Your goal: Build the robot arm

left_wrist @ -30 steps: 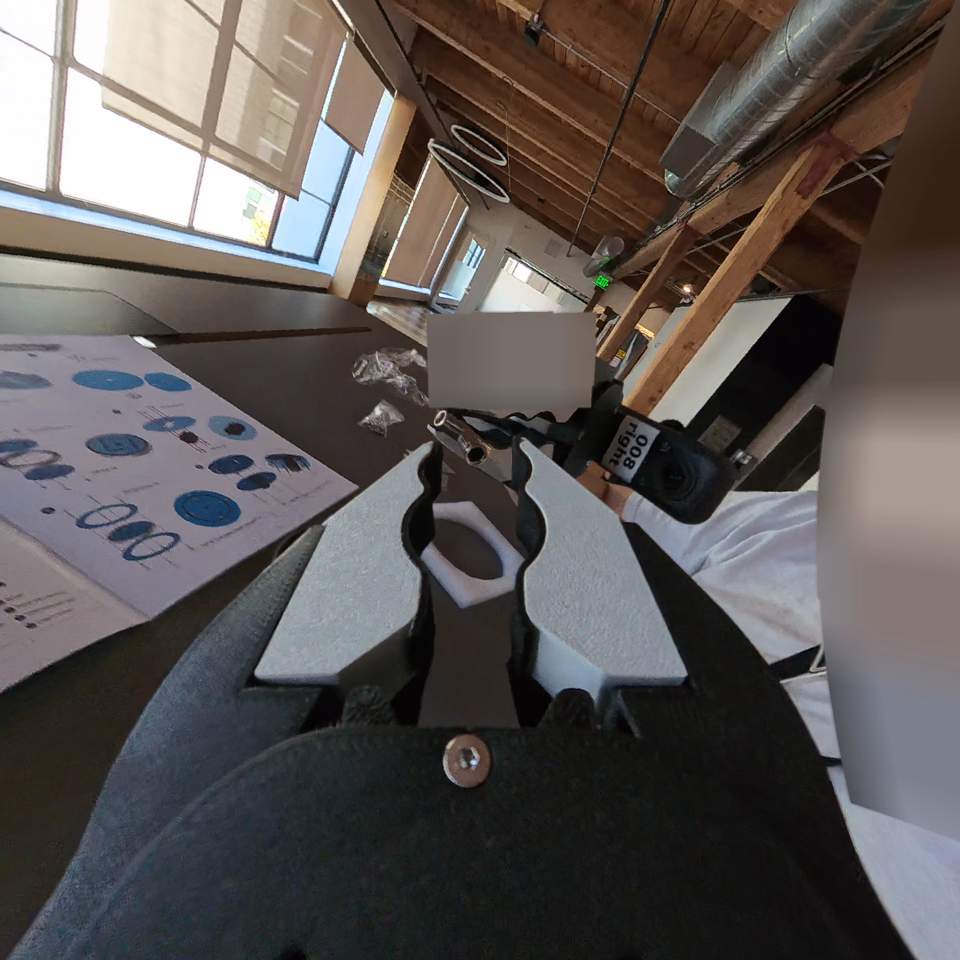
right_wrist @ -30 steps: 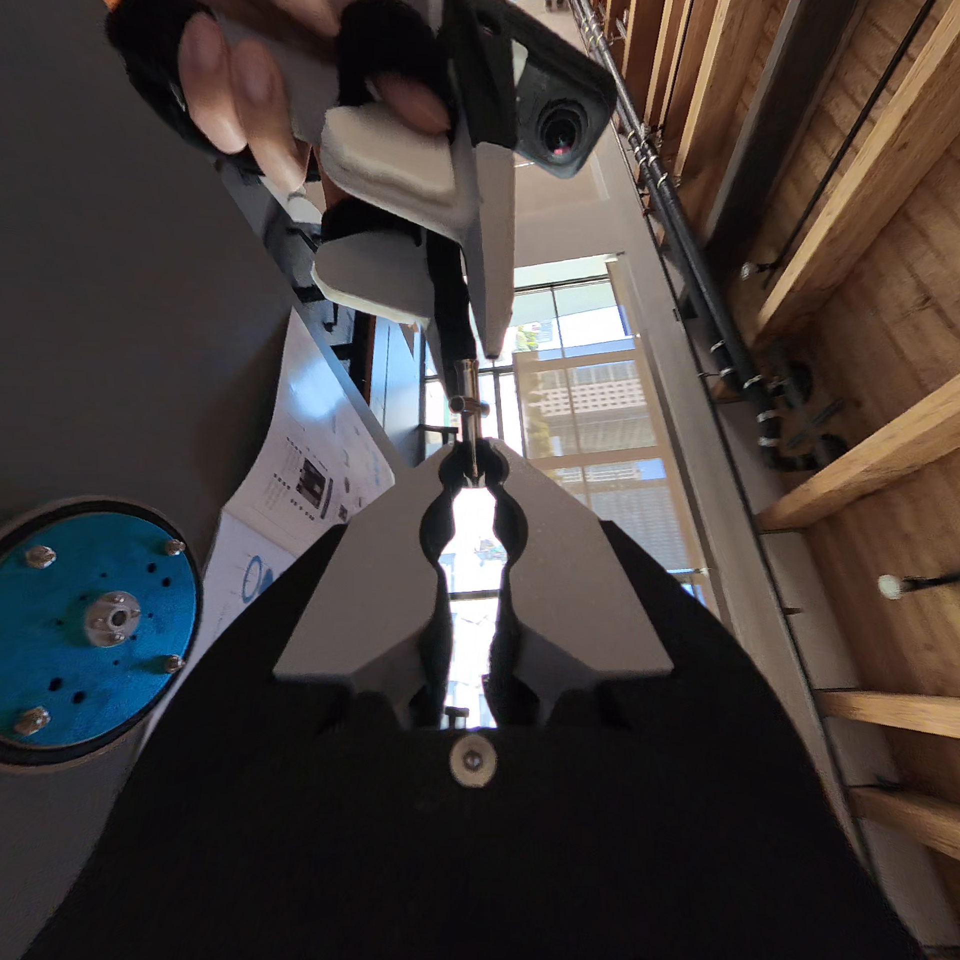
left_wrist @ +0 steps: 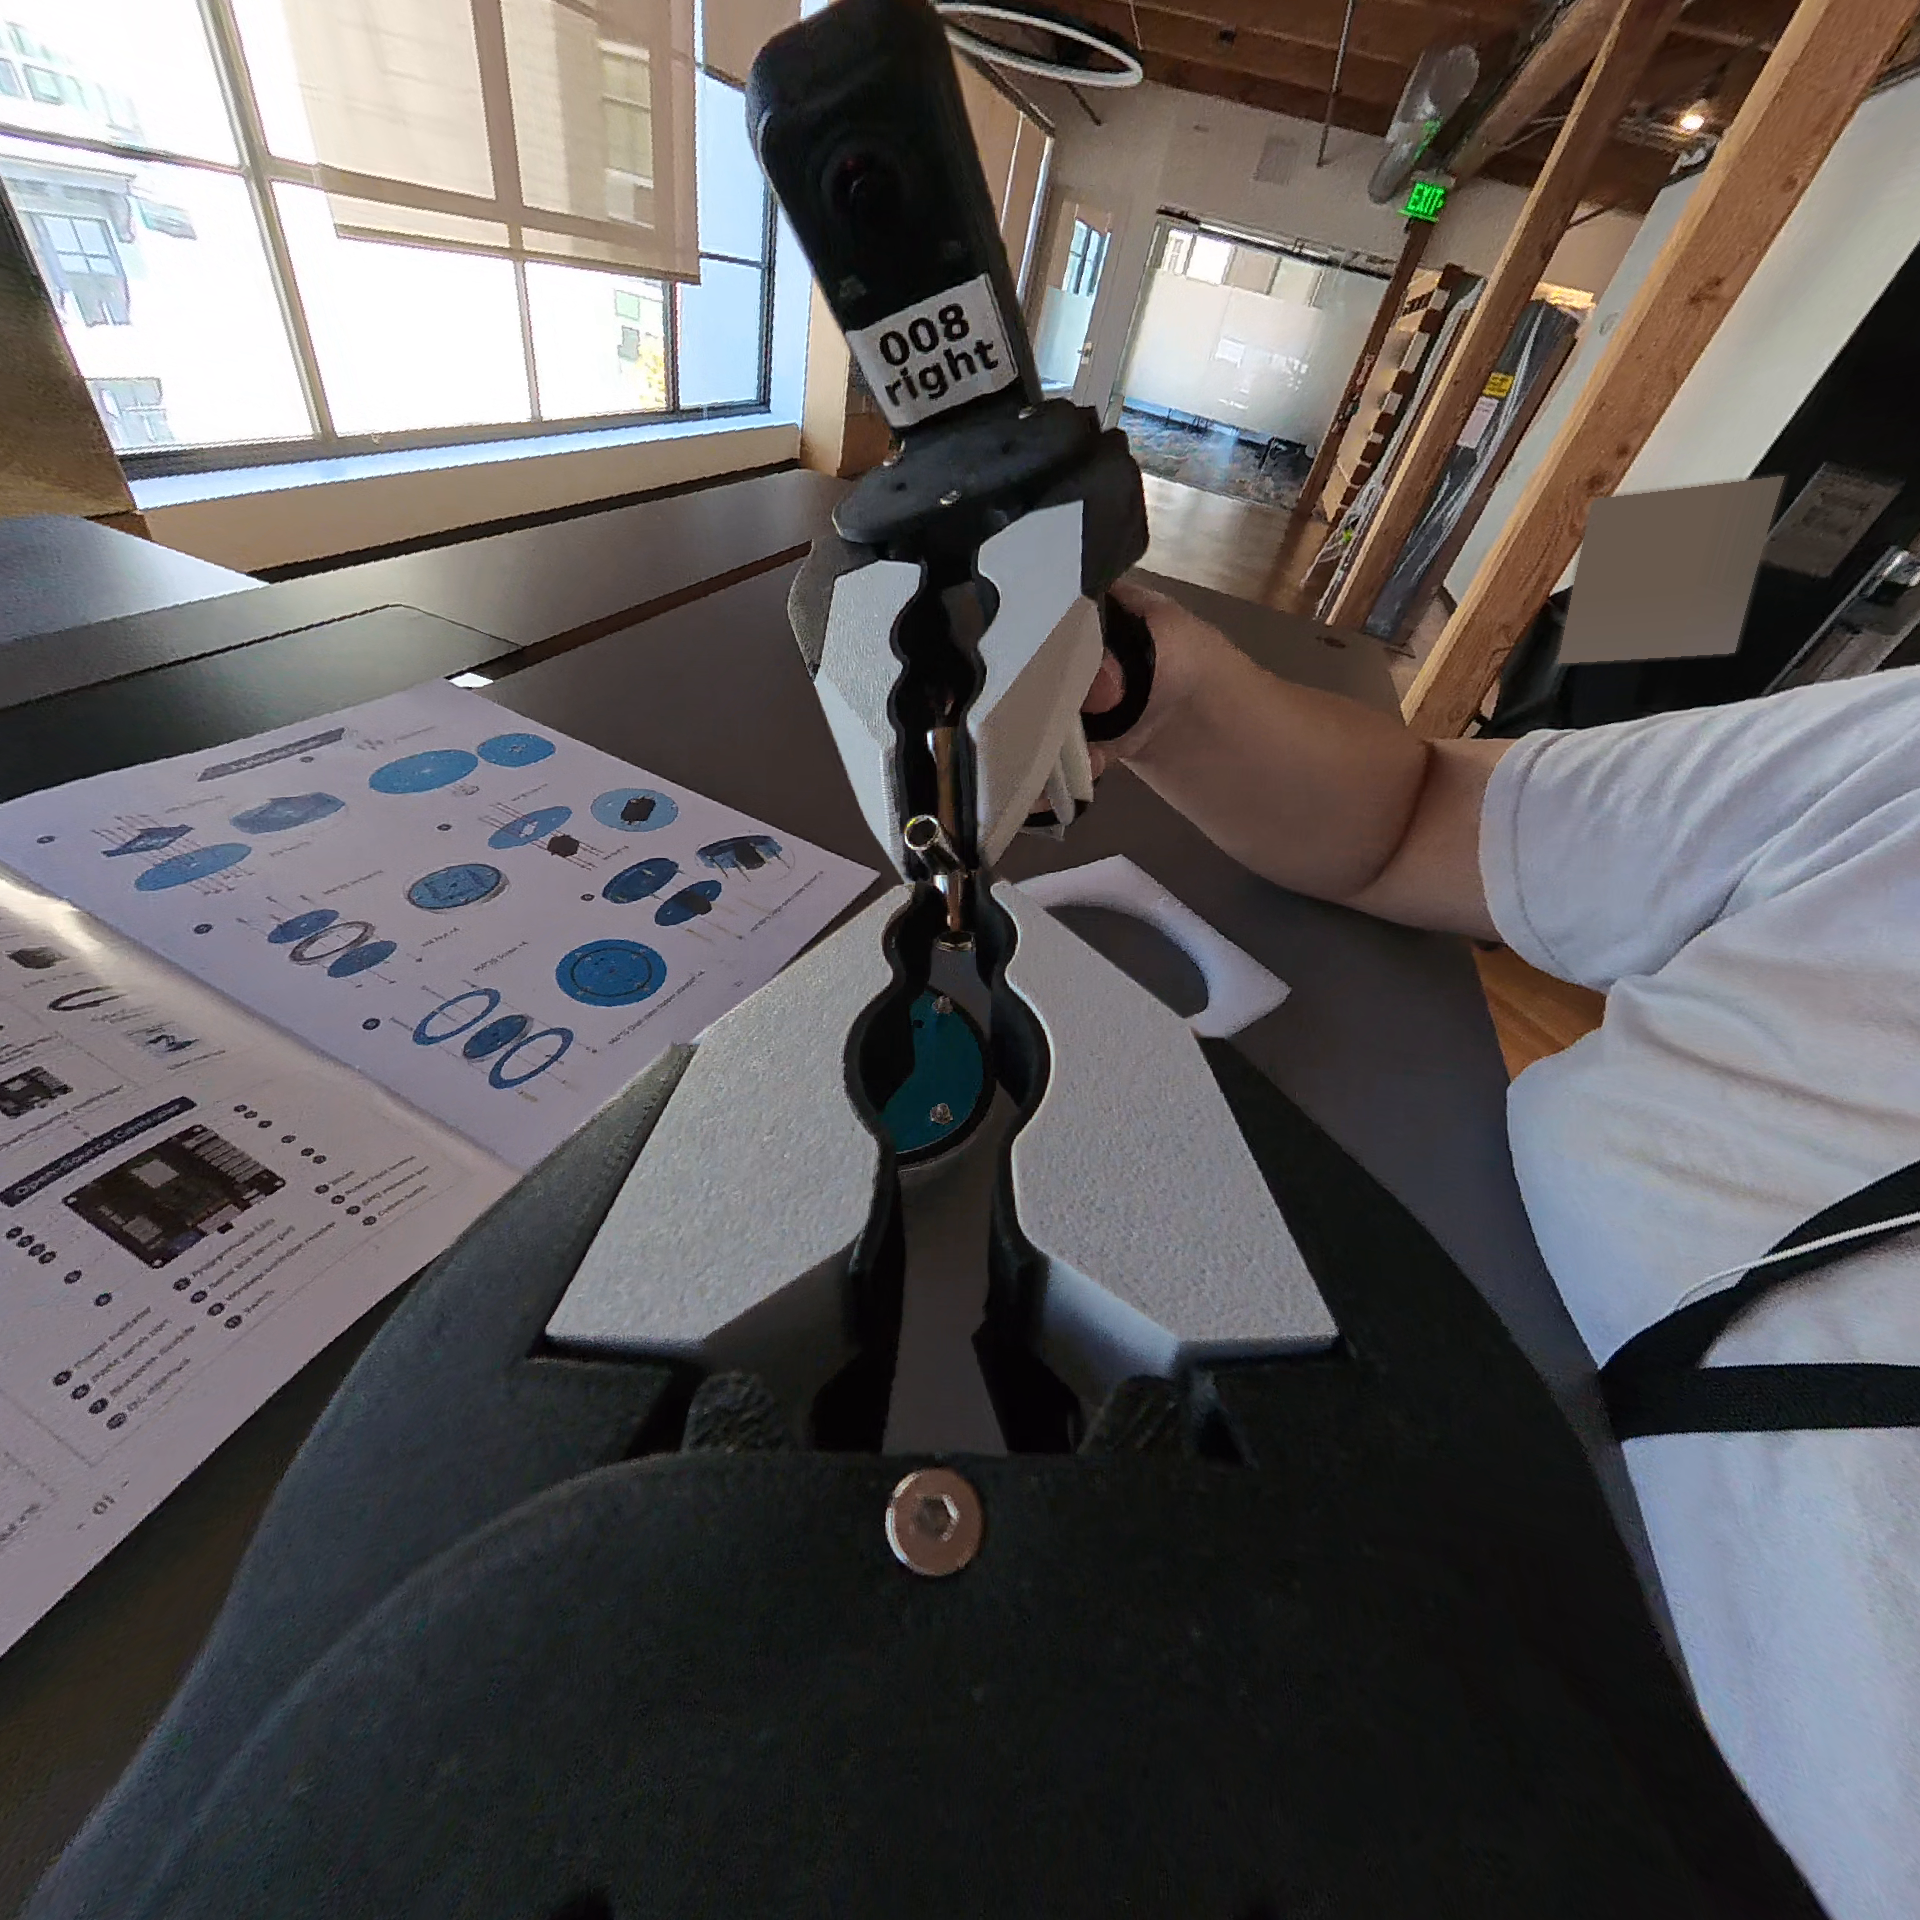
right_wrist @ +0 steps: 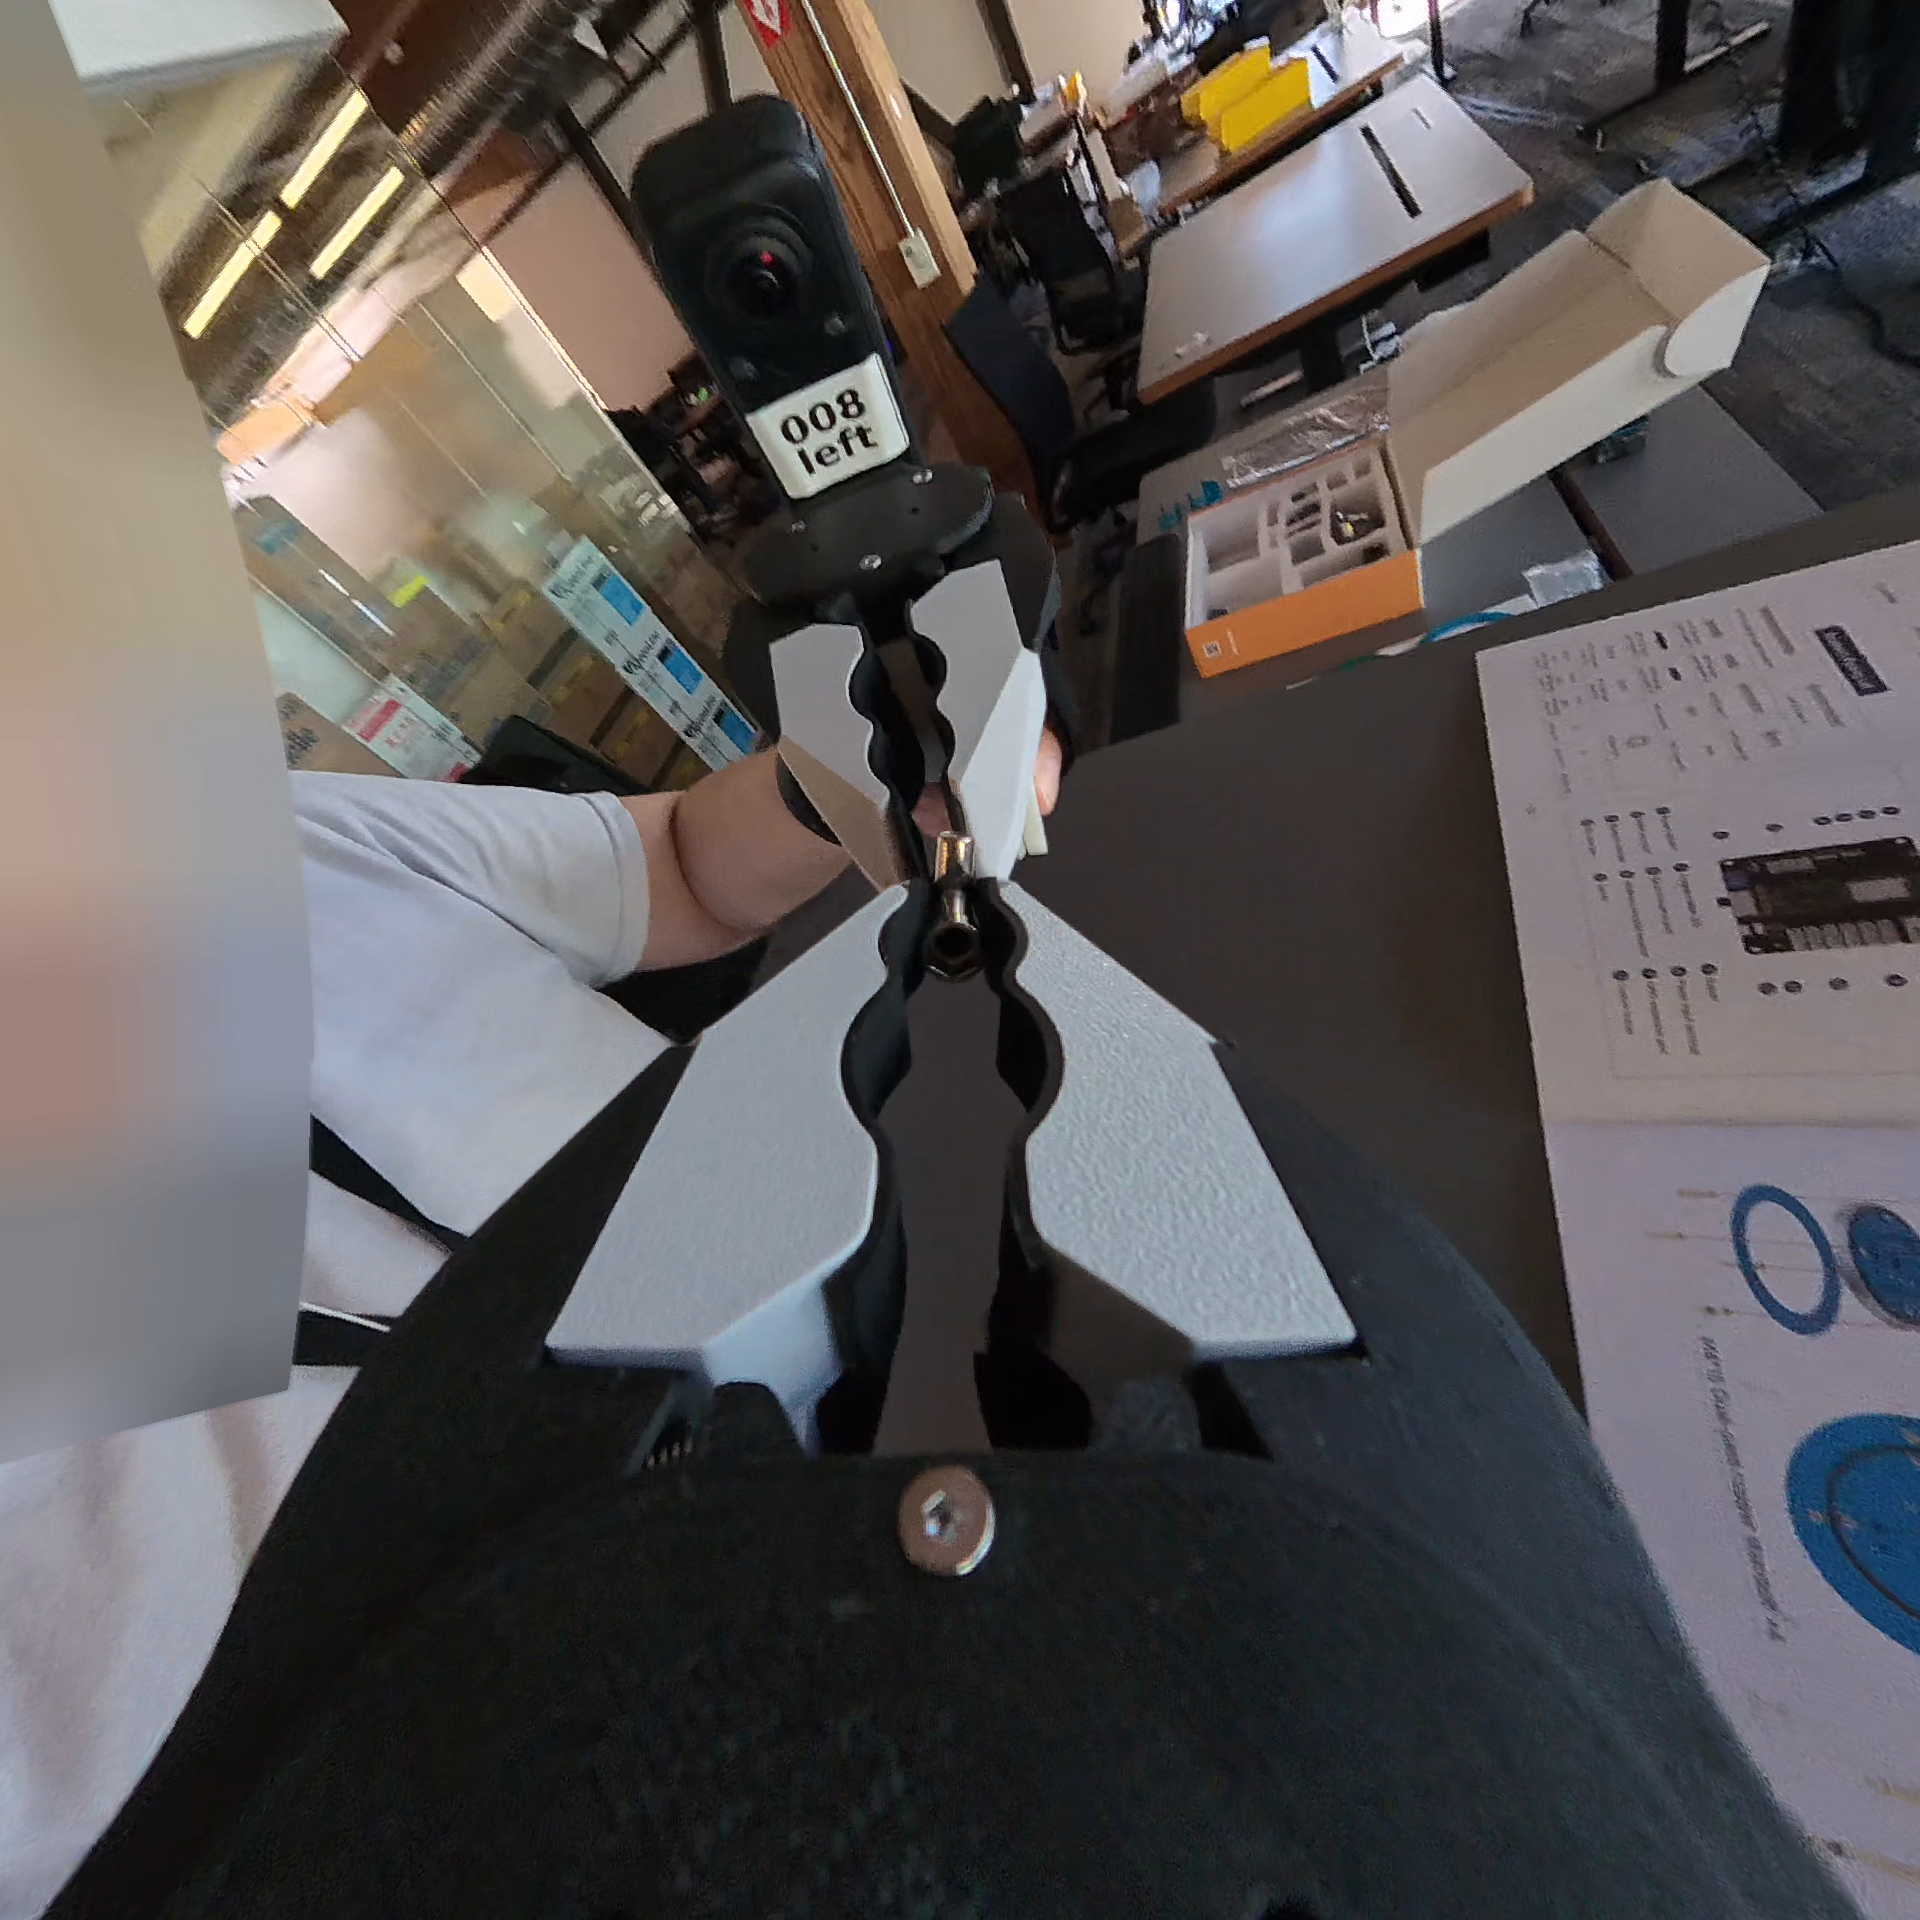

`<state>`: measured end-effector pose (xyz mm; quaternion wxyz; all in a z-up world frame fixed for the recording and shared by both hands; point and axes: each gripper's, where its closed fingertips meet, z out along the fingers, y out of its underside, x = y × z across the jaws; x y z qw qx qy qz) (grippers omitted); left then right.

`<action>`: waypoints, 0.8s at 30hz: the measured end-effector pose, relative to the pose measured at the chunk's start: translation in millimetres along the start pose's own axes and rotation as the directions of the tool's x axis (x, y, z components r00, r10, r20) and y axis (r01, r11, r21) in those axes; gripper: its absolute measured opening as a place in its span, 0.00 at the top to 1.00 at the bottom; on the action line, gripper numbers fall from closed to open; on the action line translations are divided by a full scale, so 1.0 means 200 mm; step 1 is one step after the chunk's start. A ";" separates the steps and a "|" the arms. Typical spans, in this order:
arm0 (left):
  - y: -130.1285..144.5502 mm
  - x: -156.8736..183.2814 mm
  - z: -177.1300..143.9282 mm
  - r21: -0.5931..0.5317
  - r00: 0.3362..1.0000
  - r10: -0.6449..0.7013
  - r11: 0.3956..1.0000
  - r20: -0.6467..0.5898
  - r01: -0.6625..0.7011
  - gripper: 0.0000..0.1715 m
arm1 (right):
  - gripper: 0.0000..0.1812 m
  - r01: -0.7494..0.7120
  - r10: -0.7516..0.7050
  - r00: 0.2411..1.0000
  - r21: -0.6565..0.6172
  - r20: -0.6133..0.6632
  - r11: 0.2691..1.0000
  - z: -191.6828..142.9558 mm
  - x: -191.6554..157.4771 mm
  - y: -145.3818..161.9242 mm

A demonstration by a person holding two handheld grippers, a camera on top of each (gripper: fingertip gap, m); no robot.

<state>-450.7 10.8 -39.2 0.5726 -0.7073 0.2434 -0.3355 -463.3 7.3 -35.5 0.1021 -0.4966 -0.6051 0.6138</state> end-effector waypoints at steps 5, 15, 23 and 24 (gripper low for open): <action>0.00 0.01 0.01 -0.013 1.000 0.024 1.000 0.004 -0.024 0.96 | 0.95 0.018 -0.018 1.000 -0.029 -0.004 0.999 0.00 -0.01 0.01; 0.01 -0.07 -0.02 -0.031 0.980 0.166 0.986 0.109 -0.164 0.75 | 0.96 0.165 -0.180 0.974 -0.111 -0.140 0.980 -0.08 0.09 0.02; 0.42 -0.21 0.04 -0.324 1.000 0.001 0.946 0.015 0.004 0.58 | 0.96 0.369 -0.527 0.850 -0.711 -0.002 0.598 -0.14 0.27 0.25; 0.46 -0.22 0.06 -0.351 1.000 0.002 0.936 0.016 0.003 0.58 | 0.96 0.359 -0.543 0.839 -0.759 0.008 0.543 -0.14 0.31 0.27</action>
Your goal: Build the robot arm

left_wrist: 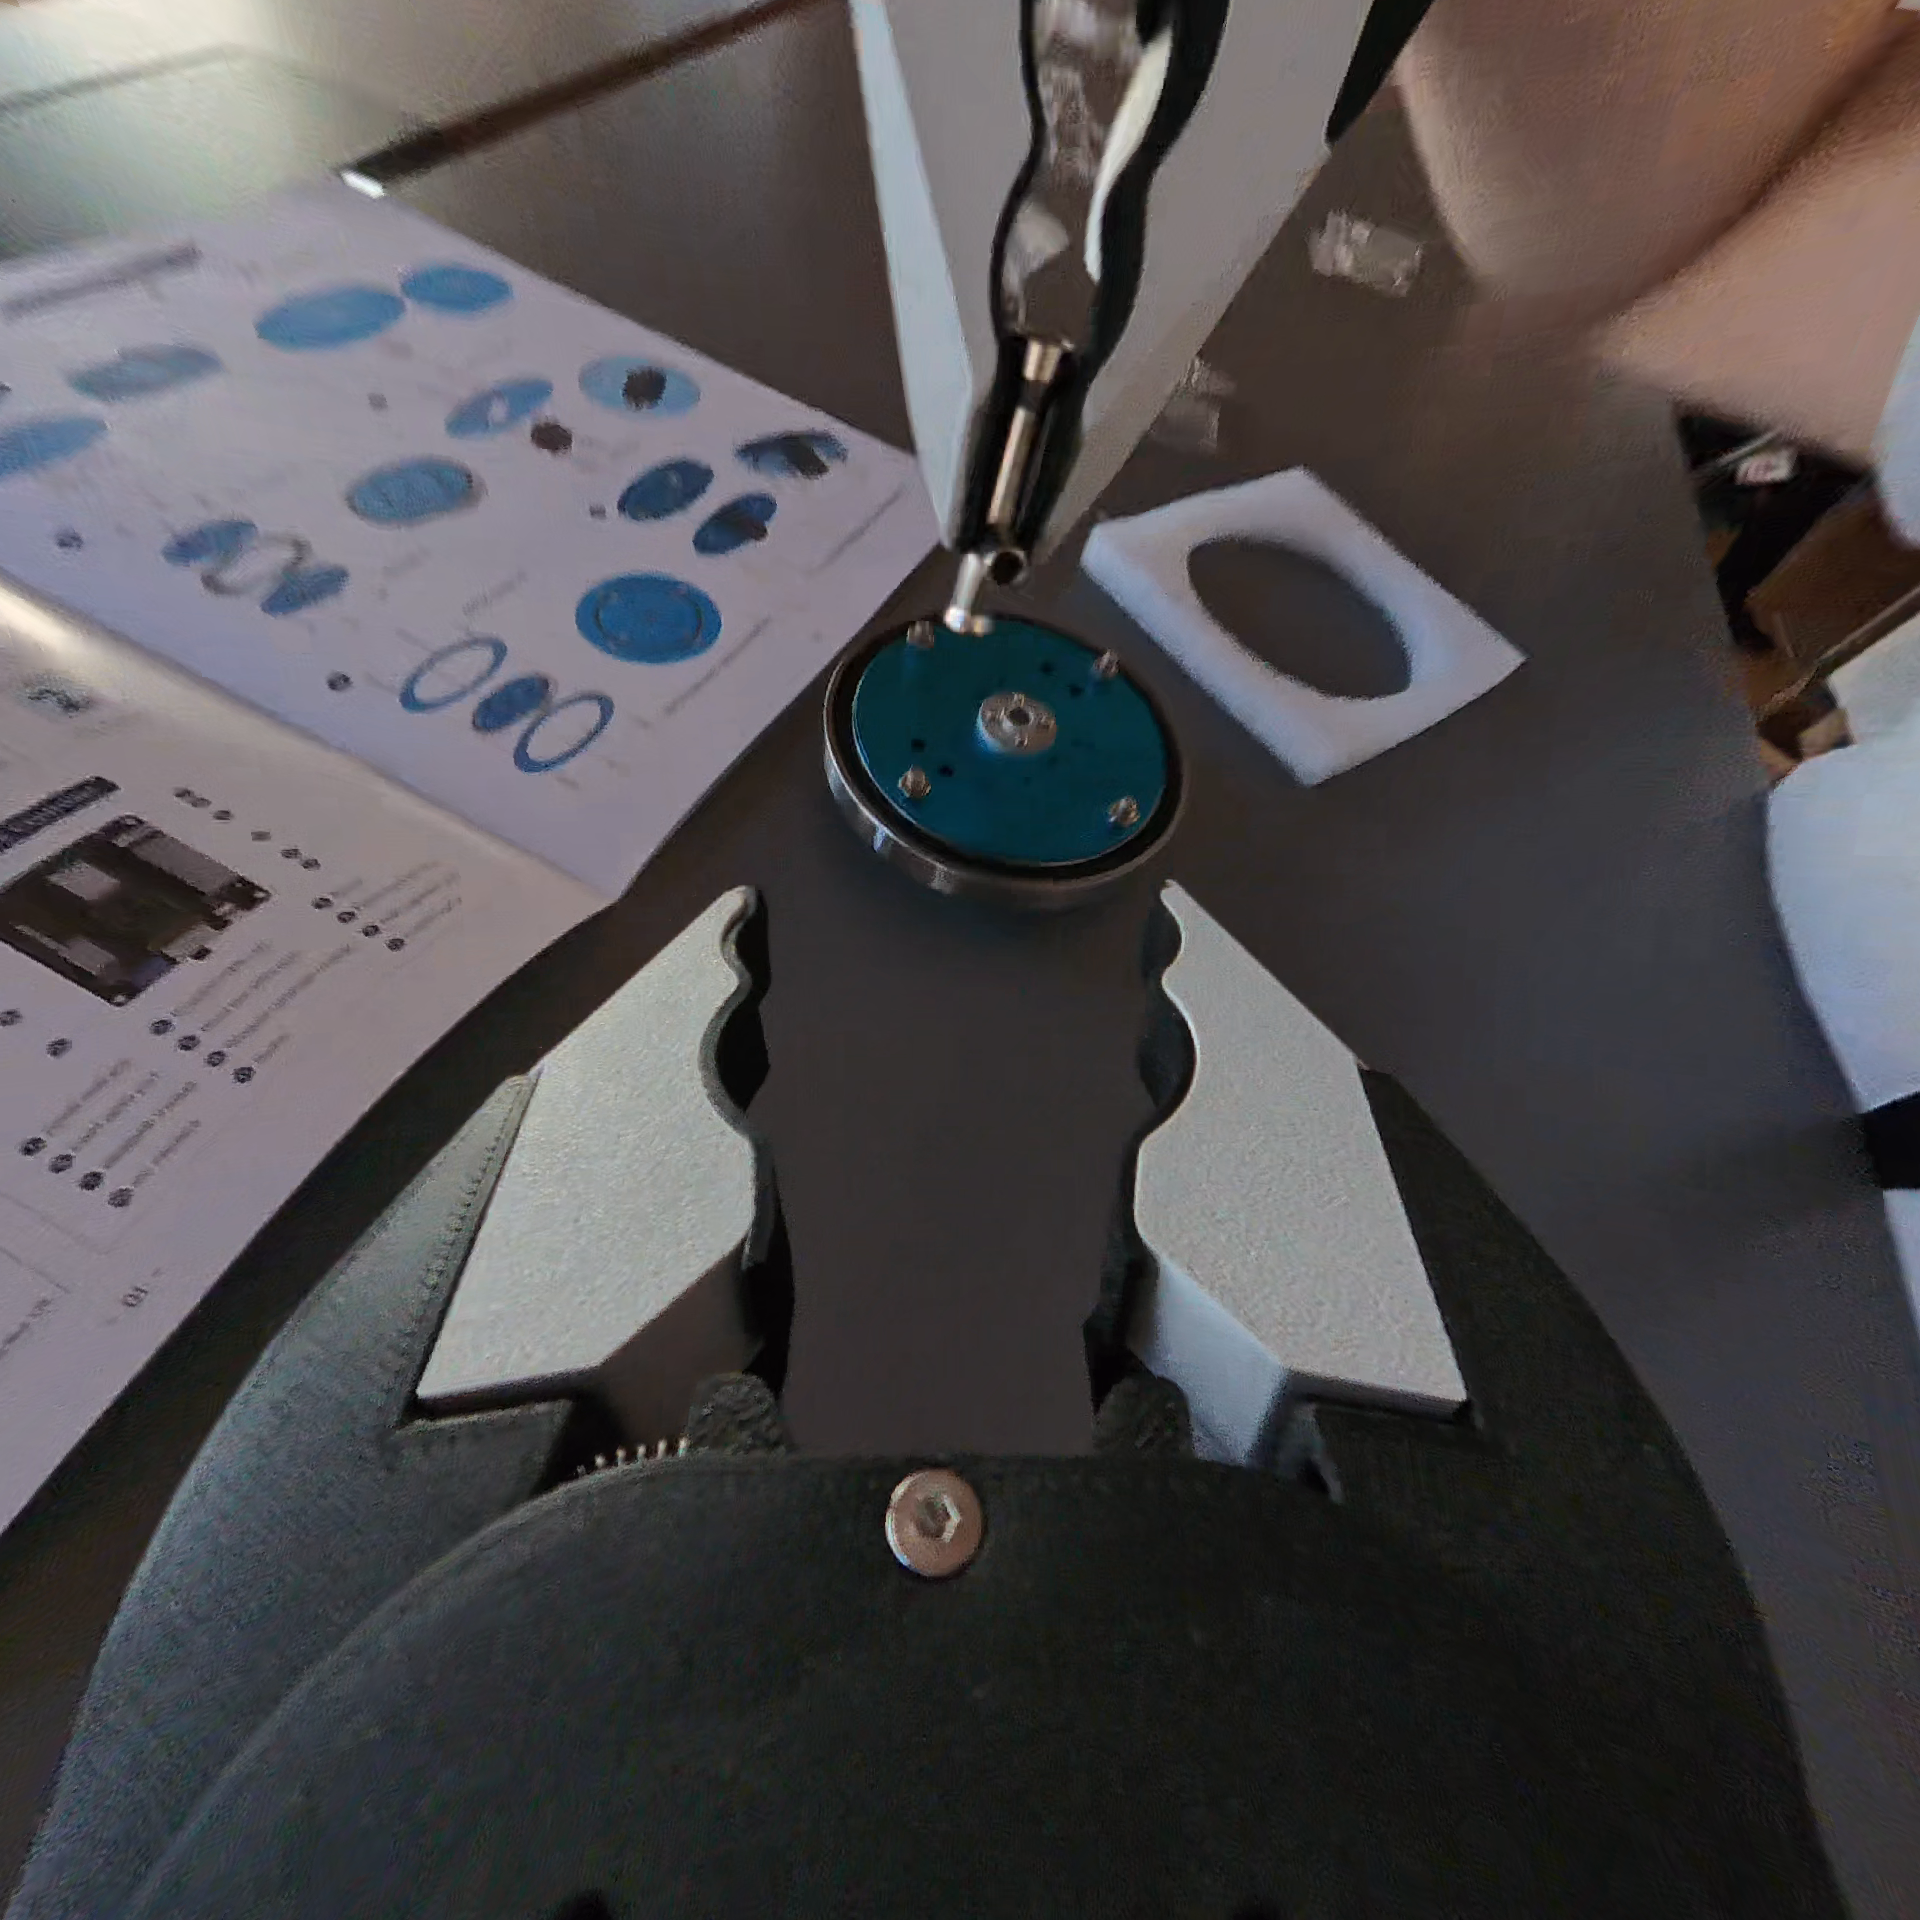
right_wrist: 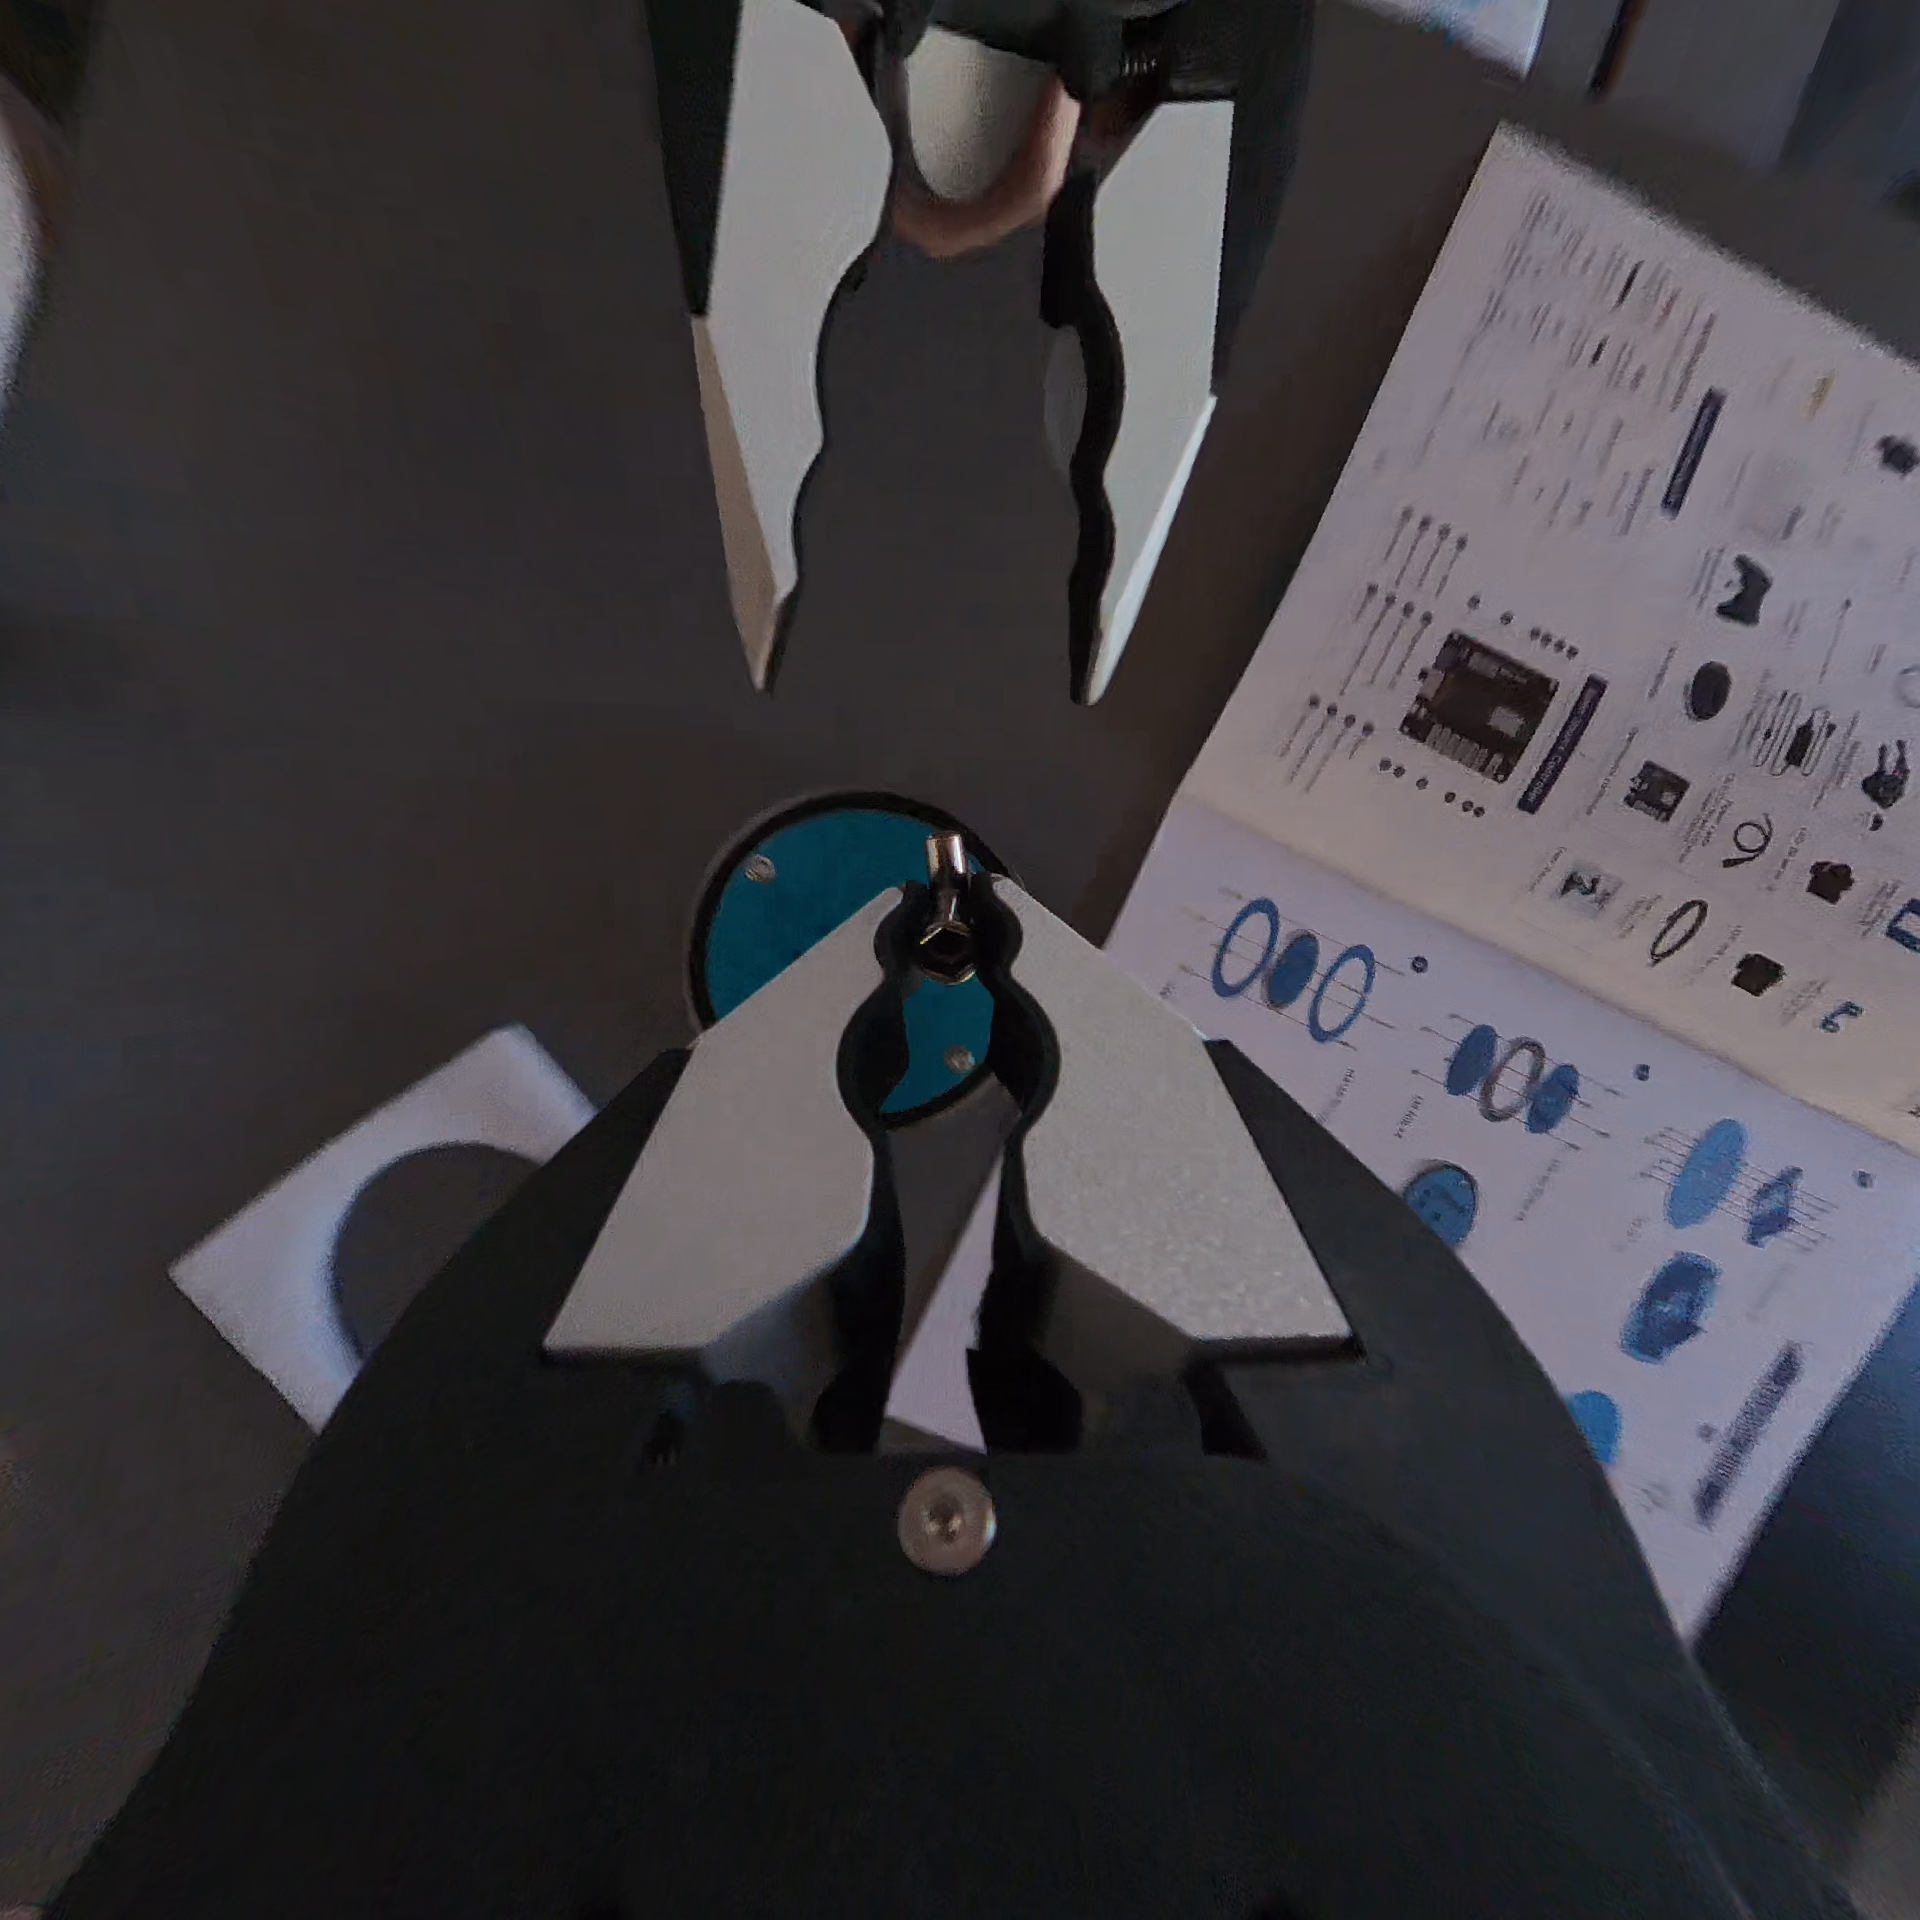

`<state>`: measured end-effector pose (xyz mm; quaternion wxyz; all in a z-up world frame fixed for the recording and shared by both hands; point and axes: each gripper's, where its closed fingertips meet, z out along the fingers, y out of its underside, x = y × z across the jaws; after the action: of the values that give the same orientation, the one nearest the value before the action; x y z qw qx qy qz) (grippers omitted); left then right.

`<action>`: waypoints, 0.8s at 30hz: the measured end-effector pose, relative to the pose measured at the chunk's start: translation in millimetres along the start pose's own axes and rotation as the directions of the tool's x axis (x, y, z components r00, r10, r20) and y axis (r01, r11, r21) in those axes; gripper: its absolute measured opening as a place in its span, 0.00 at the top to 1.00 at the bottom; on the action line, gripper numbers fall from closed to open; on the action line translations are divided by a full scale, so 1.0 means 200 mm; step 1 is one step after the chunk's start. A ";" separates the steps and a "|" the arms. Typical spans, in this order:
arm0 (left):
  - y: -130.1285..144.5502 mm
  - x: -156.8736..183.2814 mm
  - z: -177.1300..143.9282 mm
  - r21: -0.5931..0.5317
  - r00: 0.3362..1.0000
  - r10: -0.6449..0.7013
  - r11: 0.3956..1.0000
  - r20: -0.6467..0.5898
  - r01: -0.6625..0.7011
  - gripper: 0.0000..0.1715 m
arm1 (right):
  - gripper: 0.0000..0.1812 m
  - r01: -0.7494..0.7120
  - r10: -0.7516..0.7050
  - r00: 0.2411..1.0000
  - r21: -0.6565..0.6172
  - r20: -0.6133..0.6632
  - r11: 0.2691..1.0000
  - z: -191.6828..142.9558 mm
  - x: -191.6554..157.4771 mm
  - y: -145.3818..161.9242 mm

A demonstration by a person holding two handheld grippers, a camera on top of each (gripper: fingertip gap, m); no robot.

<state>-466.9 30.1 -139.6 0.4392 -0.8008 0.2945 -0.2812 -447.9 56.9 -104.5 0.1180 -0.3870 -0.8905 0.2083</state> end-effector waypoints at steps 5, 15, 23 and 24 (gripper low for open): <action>0.09 0.01 0.11 -0.110 0.999 0.044 0.993 -0.002 -0.043 0.56 | 0.96 0.145 -0.135 0.989 -0.251 0.055 0.957 0.11 0.01 0.08; 0.09 0.03 0.15 -0.134 0.997 0.078 0.988 0.021 -0.074 0.61 | 0.96 0.188 -0.172 0.981 -0.258 0.086 0.948 0.16 0.00 0.04; 0.09 0.02 0.15 -0.126 0.998 0.059 0.990 0.023 -0.056 0.62 | 0.96 0.202 -0.181 0.979 -0.278 0.097 0.939 0.19 0.00 0.06; 0.09 0.02 0.15 -0.126 0.998 0.059 0.990 0.024 -0.056 0.62 | 0.96 0.204 -0.183 0.978 -0.283 0.098 0.937 0.19 0.00 0.07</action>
<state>-446.8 35.0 -167.6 0.4000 -0.8218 0.3285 -0.2382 -453.4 54.3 -143.9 0.0480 -0.3033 -0.9487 0.0755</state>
